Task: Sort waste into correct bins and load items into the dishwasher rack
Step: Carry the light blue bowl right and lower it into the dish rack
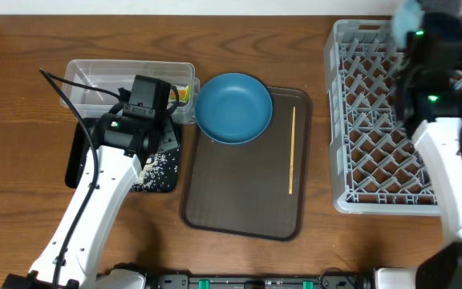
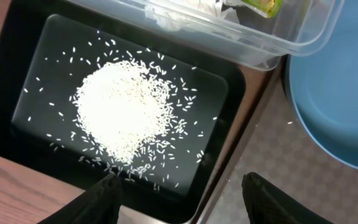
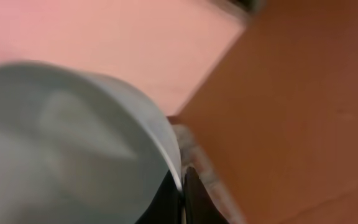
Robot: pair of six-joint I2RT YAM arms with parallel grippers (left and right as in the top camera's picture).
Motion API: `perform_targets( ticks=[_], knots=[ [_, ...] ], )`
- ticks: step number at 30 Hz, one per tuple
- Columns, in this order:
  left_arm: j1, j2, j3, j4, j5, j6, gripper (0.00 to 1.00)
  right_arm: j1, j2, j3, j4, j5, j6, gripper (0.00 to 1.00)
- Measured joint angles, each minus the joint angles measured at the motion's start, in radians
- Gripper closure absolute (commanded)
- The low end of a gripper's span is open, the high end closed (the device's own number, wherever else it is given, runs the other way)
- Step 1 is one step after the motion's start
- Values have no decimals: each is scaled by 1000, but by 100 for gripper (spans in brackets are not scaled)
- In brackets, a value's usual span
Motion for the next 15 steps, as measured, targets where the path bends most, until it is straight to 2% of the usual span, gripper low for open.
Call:
perform_targets(
  ticks=[9, 15],
  knots=[
    [0, 0, 0, 8, 0, -3, 36, -164, 198, 2, 482, 169, -363, 99],
    [0, 0, 0, 11, 0, -3, 35, -234, 313, 2, 595, 228, -470, 99]
  ],
)
